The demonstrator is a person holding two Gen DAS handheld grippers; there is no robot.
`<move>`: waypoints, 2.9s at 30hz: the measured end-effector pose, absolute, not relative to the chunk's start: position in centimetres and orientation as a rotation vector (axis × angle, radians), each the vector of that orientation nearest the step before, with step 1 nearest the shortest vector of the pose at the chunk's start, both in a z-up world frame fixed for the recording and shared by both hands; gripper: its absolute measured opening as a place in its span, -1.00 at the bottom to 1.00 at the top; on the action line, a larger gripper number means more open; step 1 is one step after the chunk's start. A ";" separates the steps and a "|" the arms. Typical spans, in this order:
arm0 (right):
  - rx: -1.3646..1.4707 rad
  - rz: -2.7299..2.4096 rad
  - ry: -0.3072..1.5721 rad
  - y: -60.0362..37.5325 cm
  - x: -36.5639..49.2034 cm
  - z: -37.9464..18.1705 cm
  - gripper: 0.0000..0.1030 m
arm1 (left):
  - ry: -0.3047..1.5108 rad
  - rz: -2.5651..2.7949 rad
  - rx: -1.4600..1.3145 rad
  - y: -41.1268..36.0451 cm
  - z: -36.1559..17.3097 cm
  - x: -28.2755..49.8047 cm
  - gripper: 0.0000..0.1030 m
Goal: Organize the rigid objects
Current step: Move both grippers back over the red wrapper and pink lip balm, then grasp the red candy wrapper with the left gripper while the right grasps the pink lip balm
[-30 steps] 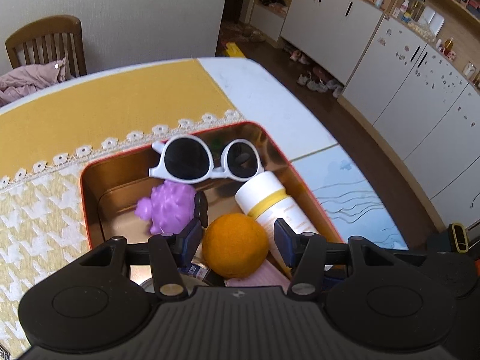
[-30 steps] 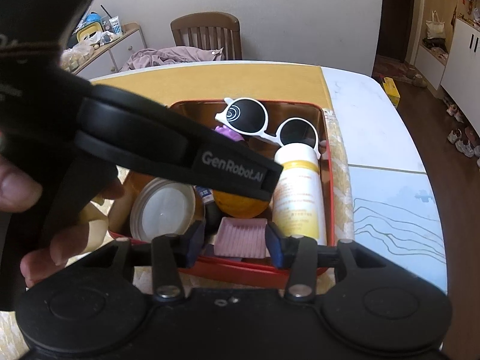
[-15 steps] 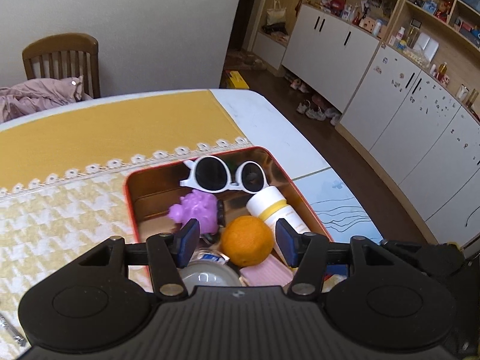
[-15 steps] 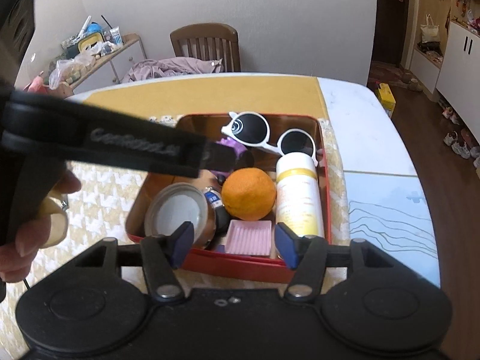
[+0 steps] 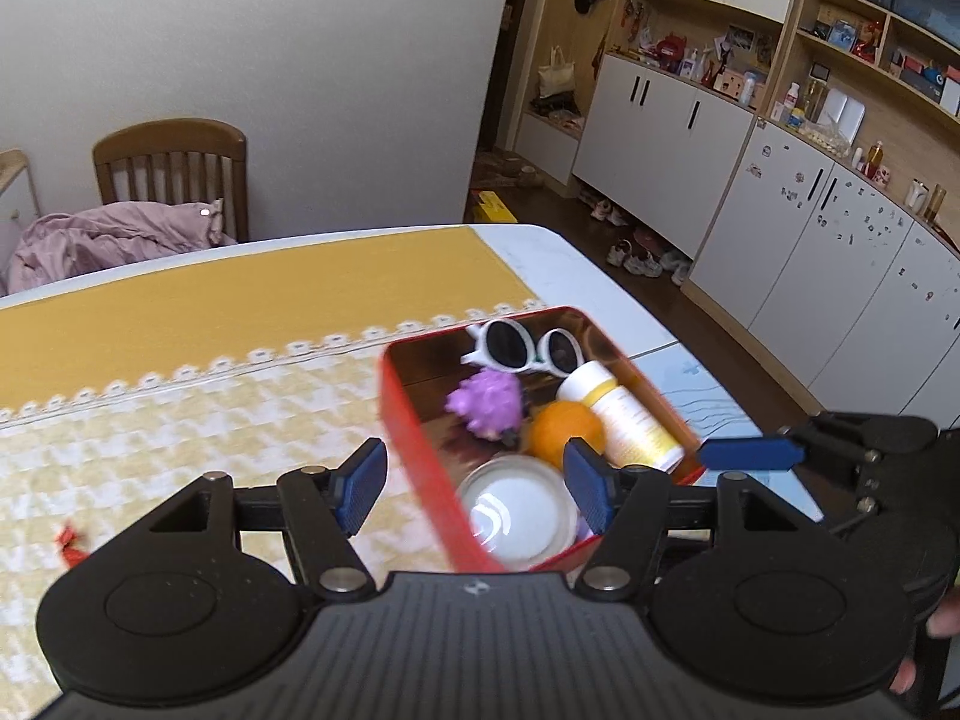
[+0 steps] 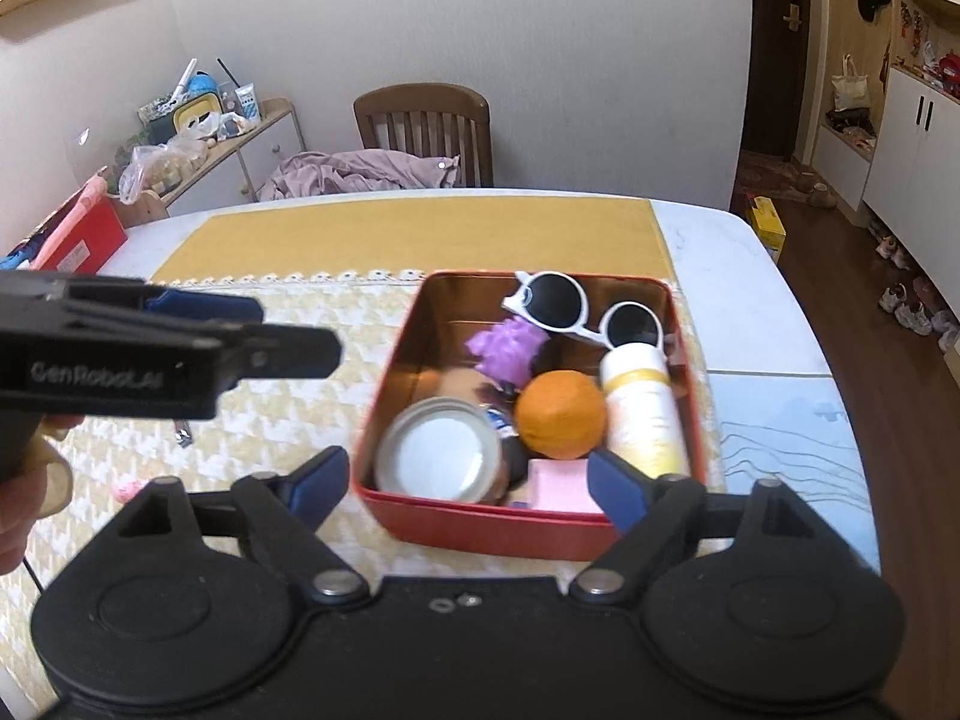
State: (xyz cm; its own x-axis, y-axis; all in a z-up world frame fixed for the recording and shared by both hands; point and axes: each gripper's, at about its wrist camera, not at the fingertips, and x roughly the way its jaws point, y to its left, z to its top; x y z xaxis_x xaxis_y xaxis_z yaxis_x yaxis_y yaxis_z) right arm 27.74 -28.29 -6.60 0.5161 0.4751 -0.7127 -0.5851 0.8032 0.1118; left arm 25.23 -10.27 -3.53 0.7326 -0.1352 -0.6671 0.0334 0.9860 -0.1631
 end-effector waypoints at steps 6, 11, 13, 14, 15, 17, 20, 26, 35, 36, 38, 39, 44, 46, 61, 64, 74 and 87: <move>-0.155 0.653 0.791 -26.3 25.4 -6.4 0.80 | 0.723 -0.053 -0.102 -7.6 -3.4 21.7 0.26; -0.158 0.683 0.775 -24.0 23.0 -6.0 0.92 | 0.723 -0.047 -0.095 -5.4 -3.4 19.3 0.37; -0.169 0.701 0.766 -23.0 21.8 -5.9 0.98 | 0.720 -0.039 -0.106 -4.3 -3.3 18.4 0.51; -0.171 0.710 0.764 -22.5 21.3 -5.8 1.00 | 0.715 -0.037 -0.111 -3.7 -3.3 17.9 0.51; -0.173 0.719 0.763 -22.0 20.8 -5.8 1.00 | 0.714 -0.034 -0.113 -3.1 -3.3 17.5 0.51; -0.181 0.733 0.765 -20.8 19.8 -5.9 1.00 | 0.714 -0.016 -0.116 -2.1 -3.3 16.8 0.52; -0.192 0.749 0.770 -19.2 18.3 -6.1 1.00 | 0.710 0.007 -0.126 -0.2 -3.5 15.6 0.53; -0.208 0.767 0.784 -16.0 16.2 -7.0 1.00 | 0.712 0.082 -0.150 3.8 -4.1 13.8 0.53; -0.215 0.747 0.783 -11.1 14.2 -8.7 1.00 | 0.738 0.202 -0.192 9.4 -5.9 12.9 0.53; -0.216 0.745 0.792 -10.6 14.2 -9.0 0.99 | 0.747 0.209 -0.204 9.9 -6.2 13.1 0.53; -0.211 0.746 0.812 -9.8 14.2 -9.5 0.99 | 0.758 0.221 -0.234 10.8 -6.6 13.4 0.53; -0.211 0.746 0.815 -9.4 14.1 -9.7 0.99 | 0.762 0.226 -0.247 11.2 -6.8 13.6 0.53; -0.232 0.747 0.842 -7.4 14.4 -10.9 0.94 | 0.776 0.236 -0.194 11.6 -7.9 15.4 0.53; -0.227 0.732 0.867 -6.7 14.8 -11.6 0.90 | 0.785 0.237 -0.202 11.8 -8.5 16.0 0.53; -0.023 0.595 1.075 -5.5 18.8 -14.2 0.32 | 0.885 0.266 -0.390 13.9 -13.0 21.6 0.53; -0.030 0.583 1.080 -5.0 18.6 -14.4 0.16 | 0.910 0.300 -0.402 14.4 -13.9 22.5 0.53; -0.130 0.595 1.070 -3.4 18.3 -14.6 0.03 | 0.910 0.310 -0.350 13.1 -14.9 23.8 0.51; -0.323 0.628 0.974 -3.7 17.3 -14.7 -0.71 | 0.884 0.238 -0.242 11.0 -15.0 24.4 -0.41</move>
State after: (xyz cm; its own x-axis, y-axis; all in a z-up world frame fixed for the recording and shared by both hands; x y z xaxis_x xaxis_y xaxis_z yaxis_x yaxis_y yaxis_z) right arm 17.28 -3.65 -14.74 0.4054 0.3478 -0.8454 -0.6261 0.7794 0.0204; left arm 24.41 11.01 -14.97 0.6111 0.1049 -0.7846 -0.3032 0.9466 -0.1096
